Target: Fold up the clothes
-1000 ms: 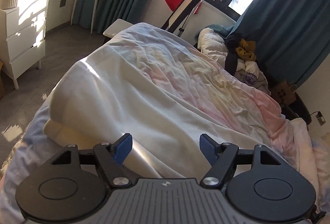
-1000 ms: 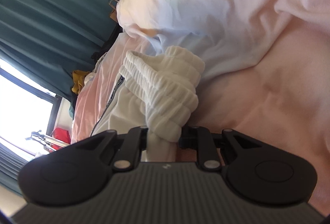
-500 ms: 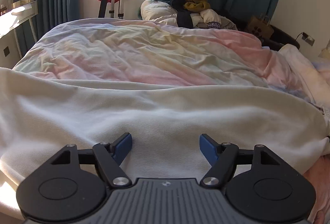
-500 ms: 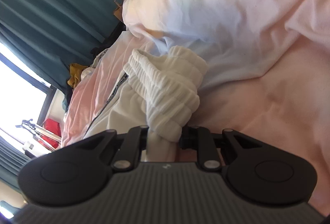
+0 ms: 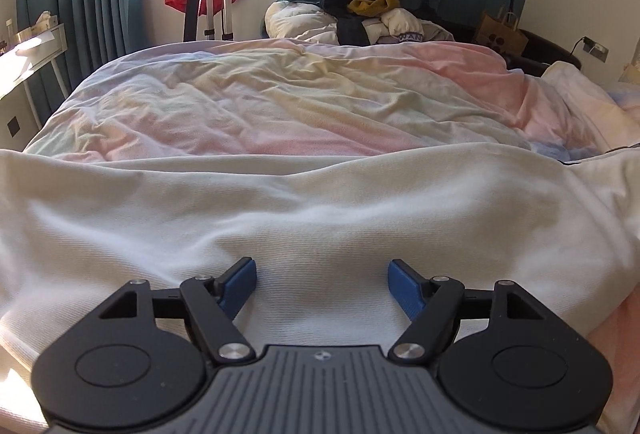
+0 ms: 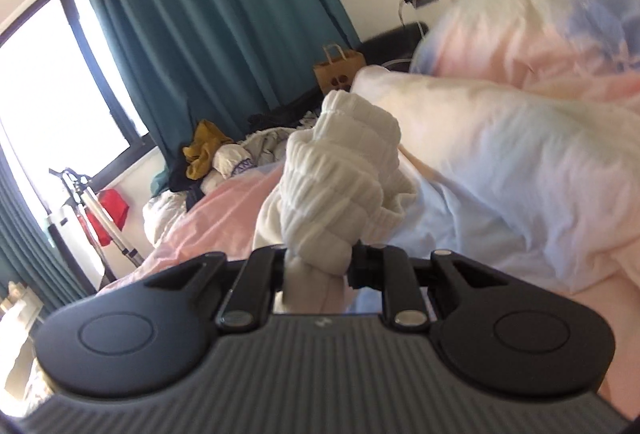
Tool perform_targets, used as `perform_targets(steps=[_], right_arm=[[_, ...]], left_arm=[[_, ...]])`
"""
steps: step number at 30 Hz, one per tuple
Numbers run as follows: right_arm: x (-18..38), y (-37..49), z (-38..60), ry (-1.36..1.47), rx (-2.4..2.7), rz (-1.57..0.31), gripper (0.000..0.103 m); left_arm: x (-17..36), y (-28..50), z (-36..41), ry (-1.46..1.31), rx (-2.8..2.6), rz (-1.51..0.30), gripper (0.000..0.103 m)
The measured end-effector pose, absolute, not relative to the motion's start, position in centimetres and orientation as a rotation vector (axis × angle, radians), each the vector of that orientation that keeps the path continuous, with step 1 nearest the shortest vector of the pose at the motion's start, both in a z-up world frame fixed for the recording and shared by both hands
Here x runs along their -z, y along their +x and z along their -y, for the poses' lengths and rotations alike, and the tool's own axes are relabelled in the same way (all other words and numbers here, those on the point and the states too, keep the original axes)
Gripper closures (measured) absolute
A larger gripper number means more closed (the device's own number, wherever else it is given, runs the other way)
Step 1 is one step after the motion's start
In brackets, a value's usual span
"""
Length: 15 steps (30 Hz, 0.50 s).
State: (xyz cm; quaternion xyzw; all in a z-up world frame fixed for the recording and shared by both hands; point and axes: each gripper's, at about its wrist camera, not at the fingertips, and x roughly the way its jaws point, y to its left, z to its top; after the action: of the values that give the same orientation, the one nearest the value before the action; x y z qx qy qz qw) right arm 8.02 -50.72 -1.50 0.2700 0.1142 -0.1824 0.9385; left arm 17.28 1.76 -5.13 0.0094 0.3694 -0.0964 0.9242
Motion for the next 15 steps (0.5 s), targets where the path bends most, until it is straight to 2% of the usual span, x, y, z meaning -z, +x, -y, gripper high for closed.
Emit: perform_targets(steps=[8, 15], right_arm=[[-5.8, 8.8, 40.2, 0.289, 0.216, -0.165, 0.084], [-6.6, 9.8, 29.3, 0.074, 0.097, -0.192, 0.084]], left_arm=[[4.5, 16.6, -2.6, -0.019, 0.190, -0.728, 0.029], [1.5, 15.3, -5.2, -0.107, 0.195, -0.667, 0.029]])
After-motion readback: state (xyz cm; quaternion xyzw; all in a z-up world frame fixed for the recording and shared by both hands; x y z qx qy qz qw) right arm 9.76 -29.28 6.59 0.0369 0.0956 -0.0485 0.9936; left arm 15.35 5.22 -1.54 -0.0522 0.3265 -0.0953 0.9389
